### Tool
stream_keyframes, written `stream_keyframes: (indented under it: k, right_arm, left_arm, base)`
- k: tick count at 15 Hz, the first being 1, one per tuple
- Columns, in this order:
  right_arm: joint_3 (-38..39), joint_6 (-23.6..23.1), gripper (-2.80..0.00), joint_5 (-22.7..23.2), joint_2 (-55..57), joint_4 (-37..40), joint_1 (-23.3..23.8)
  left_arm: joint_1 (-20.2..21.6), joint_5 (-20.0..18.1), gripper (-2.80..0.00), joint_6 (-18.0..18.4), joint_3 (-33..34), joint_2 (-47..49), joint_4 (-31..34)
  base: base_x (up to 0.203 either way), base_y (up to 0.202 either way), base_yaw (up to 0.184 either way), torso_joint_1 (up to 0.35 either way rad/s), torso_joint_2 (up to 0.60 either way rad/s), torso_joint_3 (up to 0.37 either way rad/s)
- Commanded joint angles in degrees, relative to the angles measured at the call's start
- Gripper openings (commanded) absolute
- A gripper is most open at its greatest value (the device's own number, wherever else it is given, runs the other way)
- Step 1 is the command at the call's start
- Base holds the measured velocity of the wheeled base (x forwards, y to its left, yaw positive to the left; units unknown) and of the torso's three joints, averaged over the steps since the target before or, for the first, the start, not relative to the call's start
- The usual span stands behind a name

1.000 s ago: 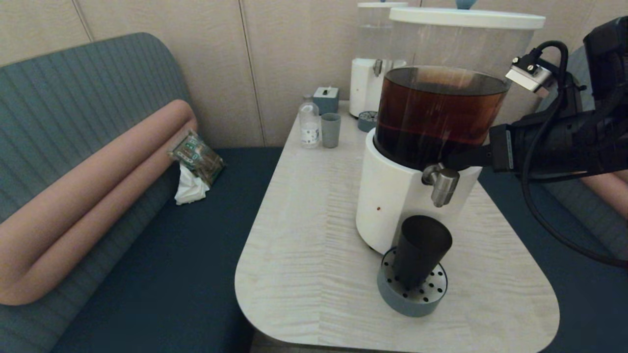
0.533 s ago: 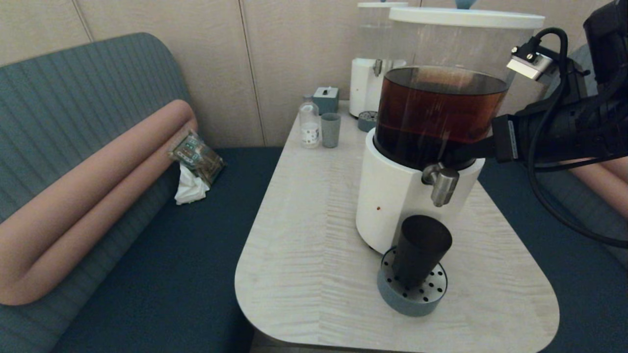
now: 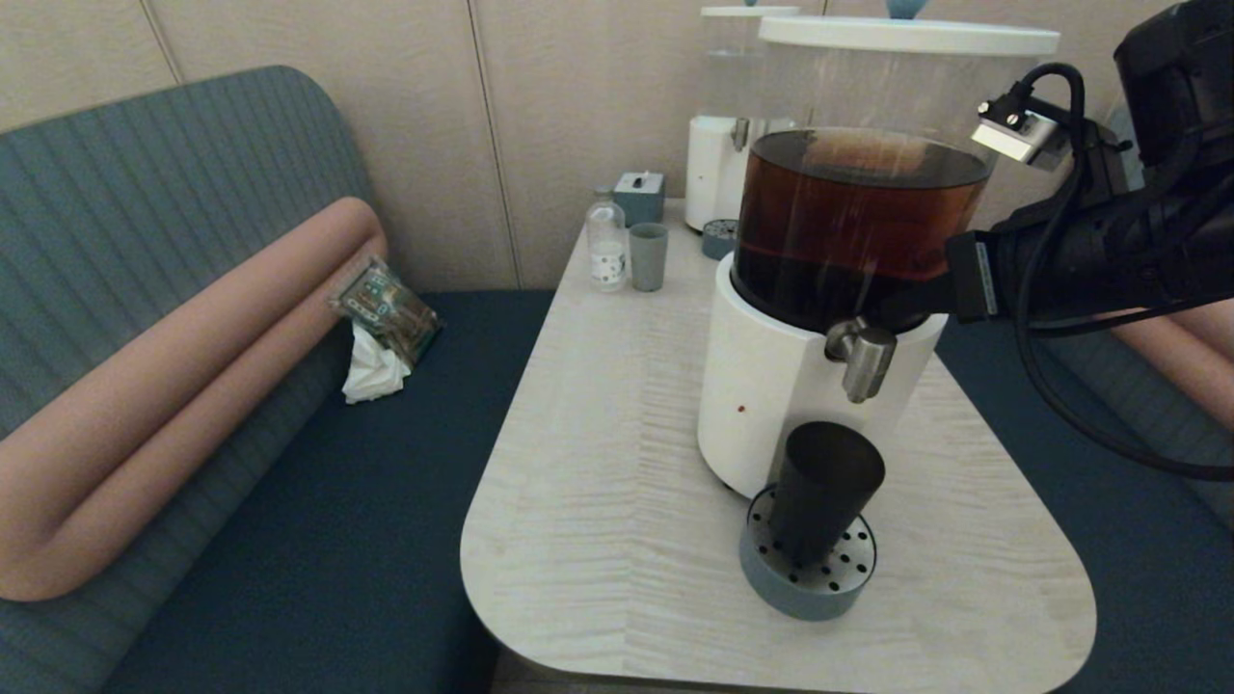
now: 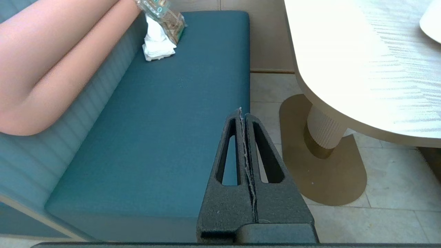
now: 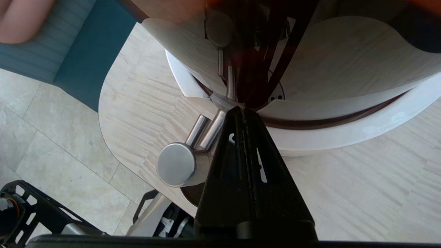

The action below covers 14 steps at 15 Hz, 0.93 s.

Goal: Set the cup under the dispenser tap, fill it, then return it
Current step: Turn on the faucet

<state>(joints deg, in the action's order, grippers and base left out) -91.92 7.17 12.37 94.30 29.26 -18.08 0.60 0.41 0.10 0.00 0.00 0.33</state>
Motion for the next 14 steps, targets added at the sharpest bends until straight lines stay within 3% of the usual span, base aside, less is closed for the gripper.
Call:
stream_keyframes:
  k: [1, 14]
  right_arm:
    - [0.16, 0.06, -2.8, 0.34, 0.71, 0.09, -0.44]
    - [0.69, 0.14, -2.8, 0.11, 0.1, 0.0, -3.64]
  left_arm:
    - [0.02, 0.02, -2.8, -0.01, 0.01, 0.09, 0.02]
    - [0.02, 0.02, -2.8, -0.01, 0.05, 0.09, 0.02]
  base:
    - [0.0, 0.0, 0.0, 0.0, 0.0, 0.0]
    - [0.0, 0.0, 0.0, 0.0, 0.0, 0.0]
